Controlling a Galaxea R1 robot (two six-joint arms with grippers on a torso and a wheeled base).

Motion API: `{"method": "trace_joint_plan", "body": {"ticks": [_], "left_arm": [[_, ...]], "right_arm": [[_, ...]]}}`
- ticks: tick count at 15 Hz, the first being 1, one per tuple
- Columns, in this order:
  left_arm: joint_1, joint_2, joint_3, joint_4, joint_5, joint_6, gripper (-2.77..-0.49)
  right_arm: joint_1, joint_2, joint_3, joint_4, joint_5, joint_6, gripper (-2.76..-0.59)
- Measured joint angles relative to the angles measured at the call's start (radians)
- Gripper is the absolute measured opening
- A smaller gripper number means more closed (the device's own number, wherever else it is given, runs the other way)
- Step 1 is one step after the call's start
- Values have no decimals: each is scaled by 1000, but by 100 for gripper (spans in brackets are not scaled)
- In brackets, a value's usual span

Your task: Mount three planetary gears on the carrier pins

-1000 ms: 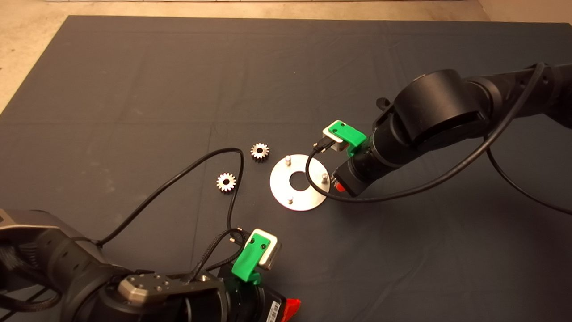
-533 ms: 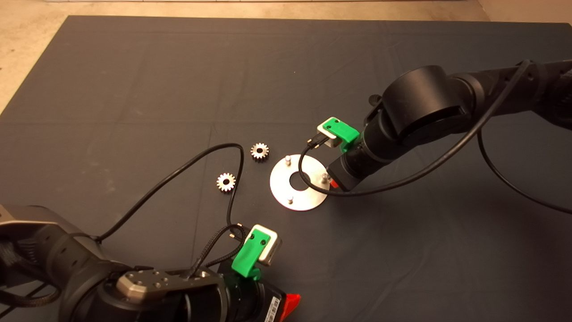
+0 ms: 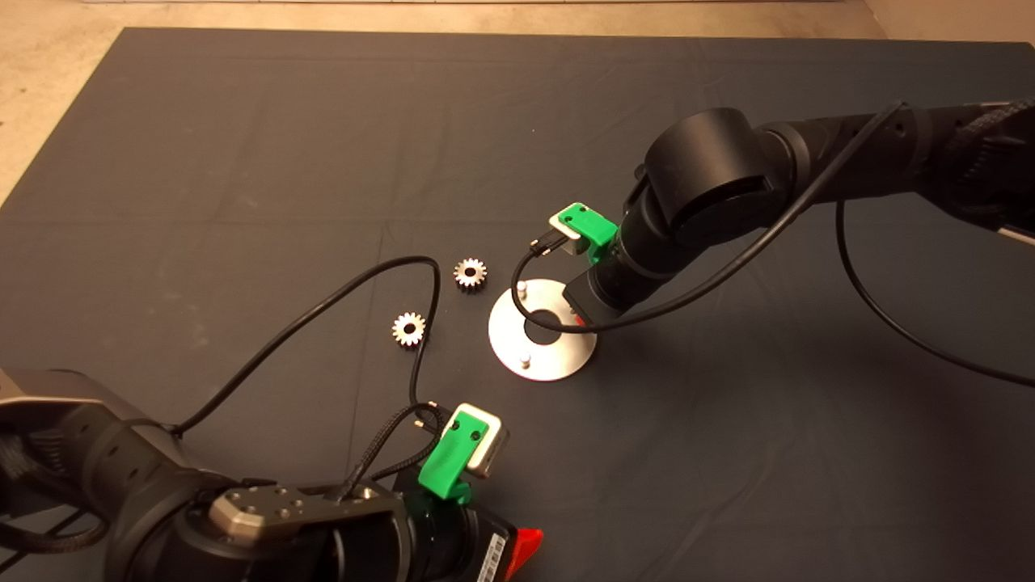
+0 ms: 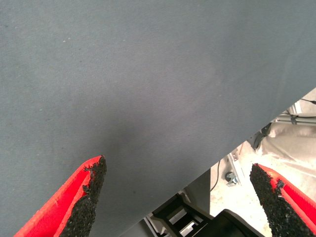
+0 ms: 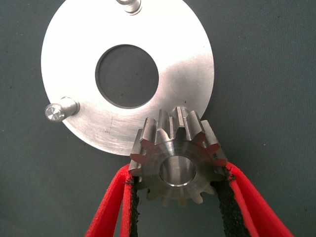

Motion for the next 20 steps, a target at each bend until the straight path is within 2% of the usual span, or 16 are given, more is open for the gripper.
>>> {"method": "trace_joint_plan", "body": {"ticks": [4,8,15,20], "left_arm": [[0,0,0,0,0,0,-120],[0,0,0,0,0,0,-120],[0,0,0,0,0,0,-120],[0,1,0,0,0,0,-120]], "right_arm": [[-4,0,-16,0,-1,0,-247],[-24,0,-25,0,-1,-4,-247],[-40,0,-51,0,0,-30,-247],[-41,0,-68,0,0,-41,-247]]}}
